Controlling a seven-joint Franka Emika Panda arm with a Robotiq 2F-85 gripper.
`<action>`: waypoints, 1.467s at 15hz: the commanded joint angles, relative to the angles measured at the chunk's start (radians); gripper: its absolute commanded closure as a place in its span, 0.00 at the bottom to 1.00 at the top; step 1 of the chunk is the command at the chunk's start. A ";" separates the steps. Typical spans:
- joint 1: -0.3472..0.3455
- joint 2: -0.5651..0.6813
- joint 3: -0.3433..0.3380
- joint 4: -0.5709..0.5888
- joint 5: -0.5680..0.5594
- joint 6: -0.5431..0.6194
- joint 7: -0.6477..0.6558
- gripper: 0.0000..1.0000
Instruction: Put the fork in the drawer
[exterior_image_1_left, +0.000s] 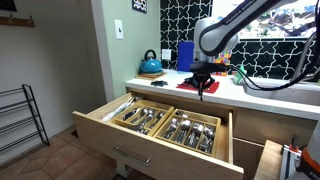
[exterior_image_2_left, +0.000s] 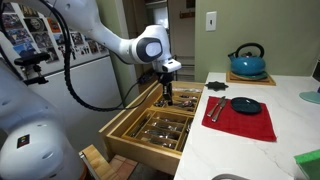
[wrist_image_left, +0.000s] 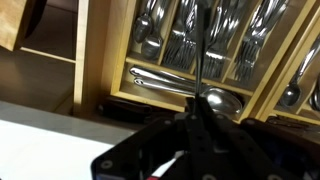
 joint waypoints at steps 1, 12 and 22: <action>0.010 0.106 0.025 0.004 -0.063 0.095 0.227 0.99; 0.155 0.405 -0.034 0.104 -0.181 0.296 0.522 0.99; 0.229 0.472 -0.088 0.133 -0.131 0.355 0.417 0.94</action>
